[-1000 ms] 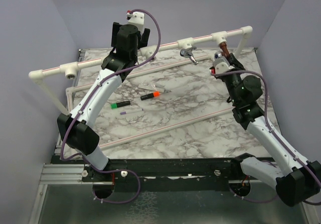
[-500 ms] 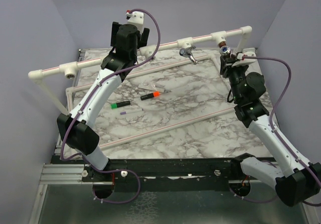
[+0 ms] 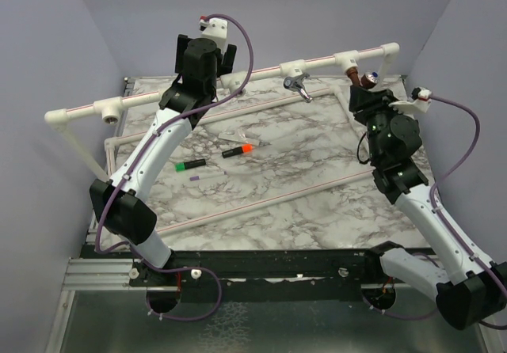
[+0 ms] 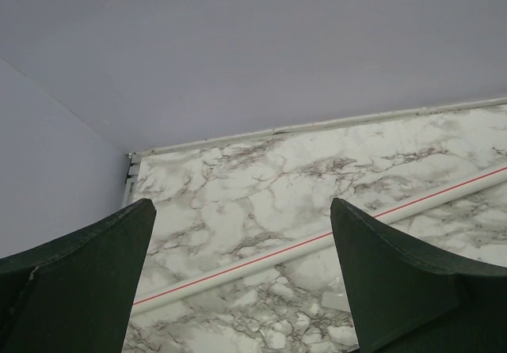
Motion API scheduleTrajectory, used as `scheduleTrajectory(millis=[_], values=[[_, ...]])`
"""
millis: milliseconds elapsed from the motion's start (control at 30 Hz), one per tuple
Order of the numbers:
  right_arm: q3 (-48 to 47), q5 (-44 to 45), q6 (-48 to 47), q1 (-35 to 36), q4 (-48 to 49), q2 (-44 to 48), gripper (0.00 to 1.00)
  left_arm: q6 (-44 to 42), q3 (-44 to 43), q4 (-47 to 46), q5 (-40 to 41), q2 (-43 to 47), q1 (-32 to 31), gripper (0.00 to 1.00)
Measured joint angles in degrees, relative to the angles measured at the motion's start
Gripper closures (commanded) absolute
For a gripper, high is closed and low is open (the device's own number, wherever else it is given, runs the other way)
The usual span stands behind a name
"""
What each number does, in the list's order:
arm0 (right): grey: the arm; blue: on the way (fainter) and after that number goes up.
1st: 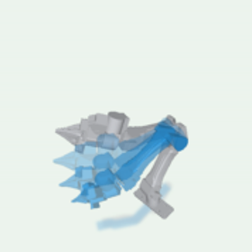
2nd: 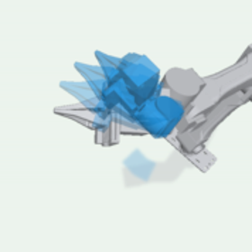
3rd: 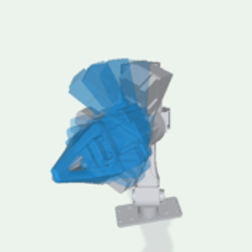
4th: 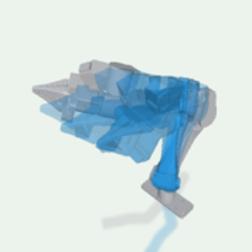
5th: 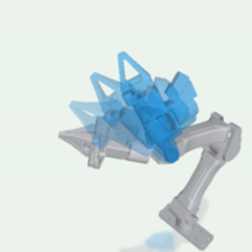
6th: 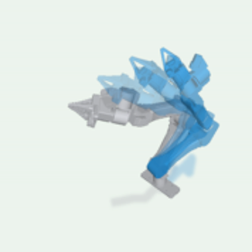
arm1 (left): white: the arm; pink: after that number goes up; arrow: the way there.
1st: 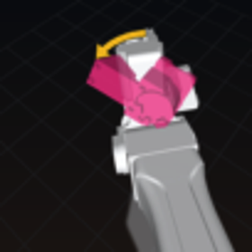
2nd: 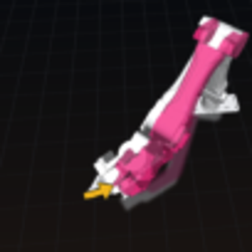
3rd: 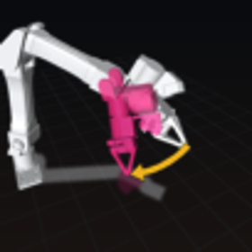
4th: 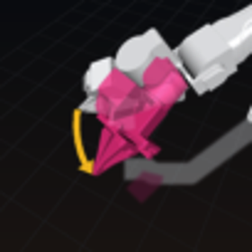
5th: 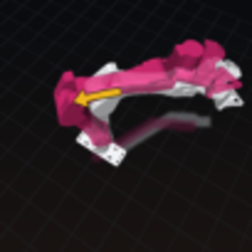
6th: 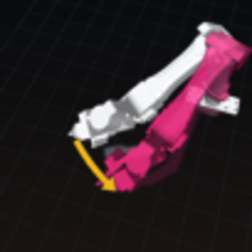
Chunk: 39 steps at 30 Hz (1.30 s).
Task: Install the water faucets
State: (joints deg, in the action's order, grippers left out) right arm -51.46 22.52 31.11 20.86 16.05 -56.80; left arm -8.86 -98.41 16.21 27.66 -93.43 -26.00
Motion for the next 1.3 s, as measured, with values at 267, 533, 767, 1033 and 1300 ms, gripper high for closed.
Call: scheduleTrajectory(millis=[267, 533, 767, 1033, 1300], values=[[0.1, 2.3, 24.1, -0.5, -3.4, 0.5, 1.00, 0.0, 0.0, 0.2, 0.0, 0.1, 0.0, 0.07], [0.1, 3.4, 35.5, -0.7, -5.3, 0.8, 0.80, 0.0, 0.0, 0.2, 0.0, 0.1, 0.0, 0.07], [0.1, 3.8, 36.4, -0.7, -5.7, 1.1, 0.50, 0.0, 0.0, 0.3, 0.0, 0.1, 0.0, 0.07], [0.6, 4.4, 38.6, -0.4, -6.1, 3.4, 0.30, 0.4, 0.0, 0.8, -0.3, 0.1, -0.3, 0.07], [1.0, 3.4, 35.9, 0.2, -8.0, 5.8, 0.27, 0.5, 0.0, 0.9, -0.3, 0.1, -0.3, 0.07]])
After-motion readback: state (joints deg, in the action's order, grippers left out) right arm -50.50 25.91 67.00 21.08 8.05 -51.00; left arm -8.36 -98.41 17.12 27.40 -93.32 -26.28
